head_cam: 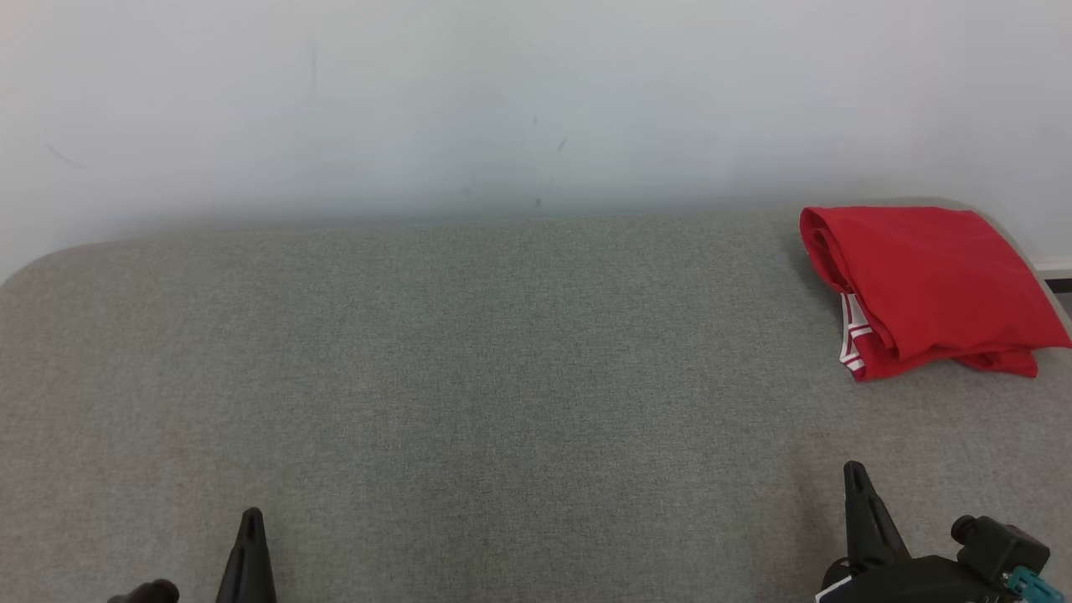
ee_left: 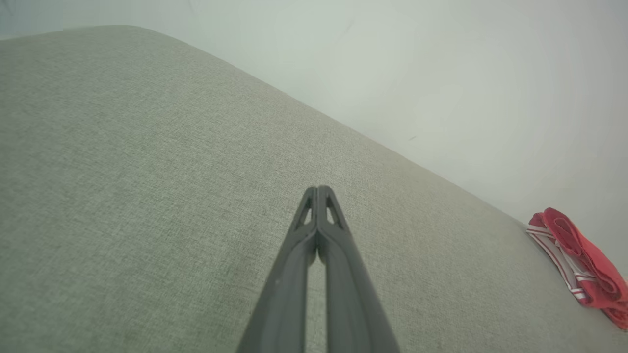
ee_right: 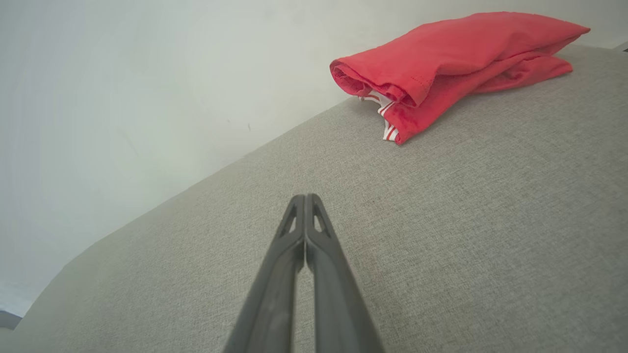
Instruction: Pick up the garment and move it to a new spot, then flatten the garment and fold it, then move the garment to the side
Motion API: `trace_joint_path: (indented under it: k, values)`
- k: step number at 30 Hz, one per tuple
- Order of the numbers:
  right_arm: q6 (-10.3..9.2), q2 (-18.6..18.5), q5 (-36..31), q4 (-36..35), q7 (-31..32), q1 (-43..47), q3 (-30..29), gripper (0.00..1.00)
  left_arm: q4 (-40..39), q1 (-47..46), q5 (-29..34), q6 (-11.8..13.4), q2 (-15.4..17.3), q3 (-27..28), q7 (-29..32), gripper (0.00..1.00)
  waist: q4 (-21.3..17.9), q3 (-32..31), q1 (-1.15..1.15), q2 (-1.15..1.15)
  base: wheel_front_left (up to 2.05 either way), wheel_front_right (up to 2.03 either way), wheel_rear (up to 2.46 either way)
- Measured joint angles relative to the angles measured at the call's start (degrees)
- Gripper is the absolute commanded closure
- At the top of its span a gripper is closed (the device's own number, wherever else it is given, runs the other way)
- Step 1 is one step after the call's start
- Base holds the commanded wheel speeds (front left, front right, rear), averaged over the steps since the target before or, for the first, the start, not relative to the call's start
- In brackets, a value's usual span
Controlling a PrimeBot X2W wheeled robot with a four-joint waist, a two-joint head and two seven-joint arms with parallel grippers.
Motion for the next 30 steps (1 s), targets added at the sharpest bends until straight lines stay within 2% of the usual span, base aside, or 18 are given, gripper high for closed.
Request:
trace_joint_path:
  k: [30]
  values:
    - [-0.01, 0.0, 23.8, 4.2, 7.2, -6.9, -2.9, 1.0, 3.7, -6.3, -23.6, -1.0, 0.0, 0.5, 4.8, 1.0, 0.4, 0.1, 0.0, 0.0, 0.0, 0.0, 0.0]
